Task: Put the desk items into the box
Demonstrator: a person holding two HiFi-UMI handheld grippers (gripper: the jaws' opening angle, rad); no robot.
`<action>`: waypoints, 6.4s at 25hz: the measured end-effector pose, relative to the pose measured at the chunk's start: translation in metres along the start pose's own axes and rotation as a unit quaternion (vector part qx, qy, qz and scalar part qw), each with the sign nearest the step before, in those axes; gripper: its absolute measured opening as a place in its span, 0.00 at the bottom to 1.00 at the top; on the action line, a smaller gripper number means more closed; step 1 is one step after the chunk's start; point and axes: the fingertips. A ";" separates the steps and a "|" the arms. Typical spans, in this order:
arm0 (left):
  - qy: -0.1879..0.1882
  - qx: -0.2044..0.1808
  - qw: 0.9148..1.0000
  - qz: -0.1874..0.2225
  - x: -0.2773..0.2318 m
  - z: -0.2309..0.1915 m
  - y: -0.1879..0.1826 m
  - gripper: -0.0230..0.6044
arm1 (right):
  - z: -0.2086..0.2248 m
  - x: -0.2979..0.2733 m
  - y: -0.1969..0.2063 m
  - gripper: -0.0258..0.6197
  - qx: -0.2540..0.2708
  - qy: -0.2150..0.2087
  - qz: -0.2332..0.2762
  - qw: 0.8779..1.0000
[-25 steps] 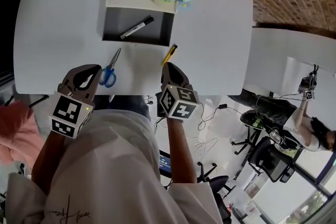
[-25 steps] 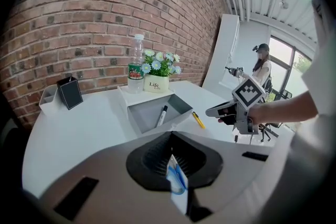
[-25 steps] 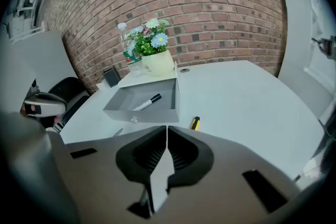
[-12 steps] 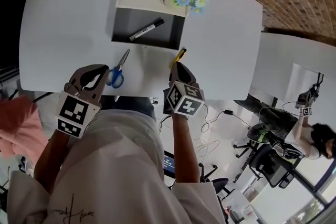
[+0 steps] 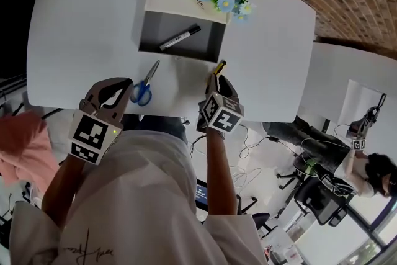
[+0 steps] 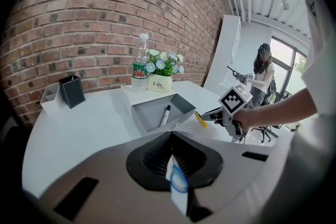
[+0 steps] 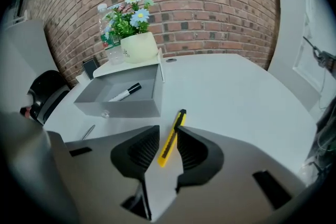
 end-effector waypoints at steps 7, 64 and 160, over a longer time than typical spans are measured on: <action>-0.002 -0.001 1.000 -0.002 -0.002 -0.002 0.001 0.04 | 0.006 -0.012 -0.002 0.22 -0.006 0.020 -0.004 1.000; 0.012 -0.011 1.000 0.018 0.002 -0.002 -0.004 0.04 | 0.001 0.014 0.001 0.16 -0.002 0.028 -0.019 0.999; -0.074 0.135 0.988 0.004 0.002 -0.075 0.038 0.04 | -0.147 -0.028 -0.101 0.16 0.248 -0.112 -0.036 0.961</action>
Point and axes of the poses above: the fingertips, and each gripper's own axes: x backward along the fingers, z to its right, y out of its underside, and after that the axes turned 9 degrees about -z, right-handed
